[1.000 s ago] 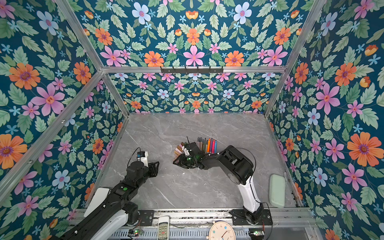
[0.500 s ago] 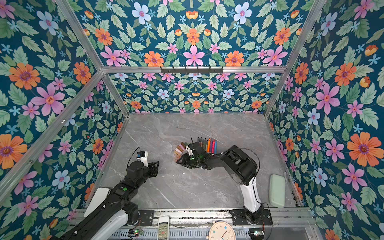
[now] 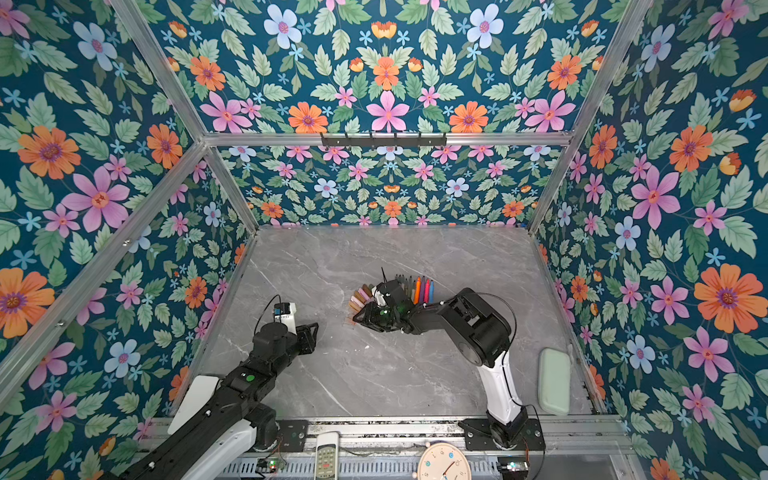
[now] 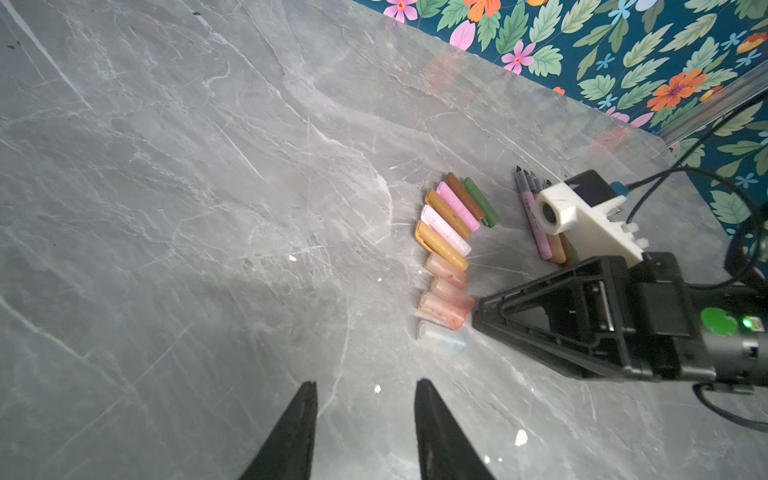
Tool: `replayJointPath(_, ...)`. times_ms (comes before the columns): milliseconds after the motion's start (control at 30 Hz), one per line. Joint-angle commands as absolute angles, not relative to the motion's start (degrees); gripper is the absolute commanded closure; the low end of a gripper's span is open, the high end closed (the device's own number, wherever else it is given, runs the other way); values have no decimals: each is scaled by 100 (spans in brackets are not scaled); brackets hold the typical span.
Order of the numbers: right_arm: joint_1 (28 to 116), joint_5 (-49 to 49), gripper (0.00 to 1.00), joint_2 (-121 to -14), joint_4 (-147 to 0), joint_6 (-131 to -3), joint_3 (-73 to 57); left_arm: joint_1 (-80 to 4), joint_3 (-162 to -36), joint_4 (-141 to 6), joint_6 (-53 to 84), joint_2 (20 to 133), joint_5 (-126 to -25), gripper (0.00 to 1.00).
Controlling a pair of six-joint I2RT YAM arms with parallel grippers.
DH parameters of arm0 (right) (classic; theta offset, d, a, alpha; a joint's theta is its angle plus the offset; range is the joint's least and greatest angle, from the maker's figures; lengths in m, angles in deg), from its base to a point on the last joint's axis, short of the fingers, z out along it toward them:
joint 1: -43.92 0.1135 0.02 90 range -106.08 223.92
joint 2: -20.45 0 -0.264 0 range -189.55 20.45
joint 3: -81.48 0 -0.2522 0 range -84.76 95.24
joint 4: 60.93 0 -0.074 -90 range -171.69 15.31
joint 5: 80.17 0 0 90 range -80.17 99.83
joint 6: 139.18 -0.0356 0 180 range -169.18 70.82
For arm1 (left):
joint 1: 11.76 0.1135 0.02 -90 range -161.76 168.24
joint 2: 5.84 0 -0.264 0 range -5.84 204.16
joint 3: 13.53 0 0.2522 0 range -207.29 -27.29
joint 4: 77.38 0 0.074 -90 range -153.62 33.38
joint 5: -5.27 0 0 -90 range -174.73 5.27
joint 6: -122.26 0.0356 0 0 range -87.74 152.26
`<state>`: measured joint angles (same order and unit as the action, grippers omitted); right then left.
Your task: Open the pen caps
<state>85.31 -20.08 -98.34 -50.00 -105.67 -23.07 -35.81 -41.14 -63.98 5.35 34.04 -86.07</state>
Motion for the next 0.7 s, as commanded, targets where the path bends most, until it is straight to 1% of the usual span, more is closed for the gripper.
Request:
replayJointPath(0, 8523, -1834, 58, -9942, -5536, -10465, -2267, -3575, -4118, -6494, 555, 3398, -8605, 58)
replayJointPath(667, 8526, -2008, 57, -10160, -5659, -10480, -1941, -3575, -4127, -6503, 554, 3433, -8605, 58)
